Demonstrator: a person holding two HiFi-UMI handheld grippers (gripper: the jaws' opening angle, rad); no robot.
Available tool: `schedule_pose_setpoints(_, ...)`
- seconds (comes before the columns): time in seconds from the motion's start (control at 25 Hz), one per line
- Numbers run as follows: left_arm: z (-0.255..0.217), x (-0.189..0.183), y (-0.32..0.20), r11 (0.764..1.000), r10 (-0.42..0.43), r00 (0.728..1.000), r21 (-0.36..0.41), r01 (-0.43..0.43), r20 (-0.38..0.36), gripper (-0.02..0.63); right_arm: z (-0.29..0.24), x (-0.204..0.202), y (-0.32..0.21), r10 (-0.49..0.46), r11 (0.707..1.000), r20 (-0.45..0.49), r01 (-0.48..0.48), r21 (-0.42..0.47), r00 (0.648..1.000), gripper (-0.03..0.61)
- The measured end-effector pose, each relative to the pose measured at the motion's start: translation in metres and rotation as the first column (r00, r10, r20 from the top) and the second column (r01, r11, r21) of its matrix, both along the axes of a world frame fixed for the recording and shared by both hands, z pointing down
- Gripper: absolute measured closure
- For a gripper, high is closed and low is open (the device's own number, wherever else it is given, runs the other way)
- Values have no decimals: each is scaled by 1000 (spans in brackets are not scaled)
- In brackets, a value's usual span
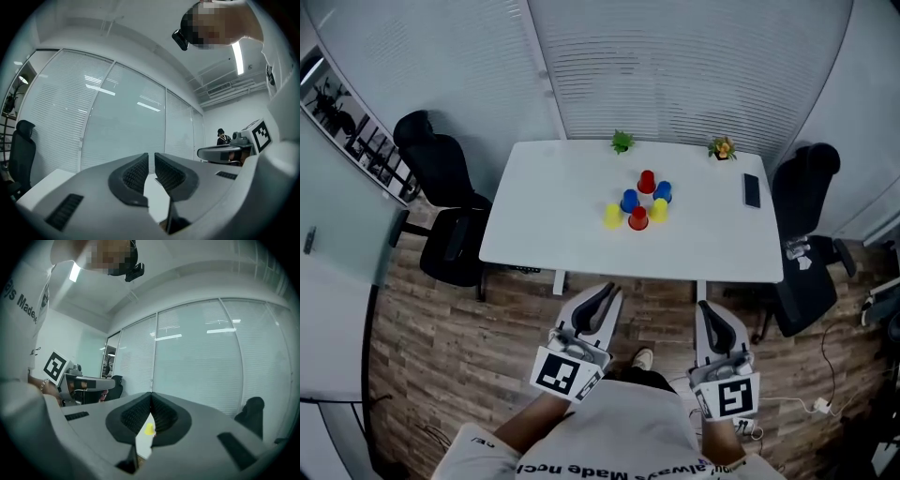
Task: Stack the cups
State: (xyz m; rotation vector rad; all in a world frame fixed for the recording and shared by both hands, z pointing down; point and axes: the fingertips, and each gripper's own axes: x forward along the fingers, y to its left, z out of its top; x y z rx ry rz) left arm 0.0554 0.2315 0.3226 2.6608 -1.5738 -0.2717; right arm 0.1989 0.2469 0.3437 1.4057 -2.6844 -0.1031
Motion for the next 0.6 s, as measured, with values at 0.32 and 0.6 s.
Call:
schedule_pose_setpoints(0.32,3,12,-71,998,-54,998,-17,55,6,560,-1,17,-82,-26,1000,15,26,4,1000,571)
schedule_pose_setpoints(0.6,11,-4,-140,998,-56,998,-32,57,8,560,-2,-6,-152,-46,999,16,45,17,999,571)
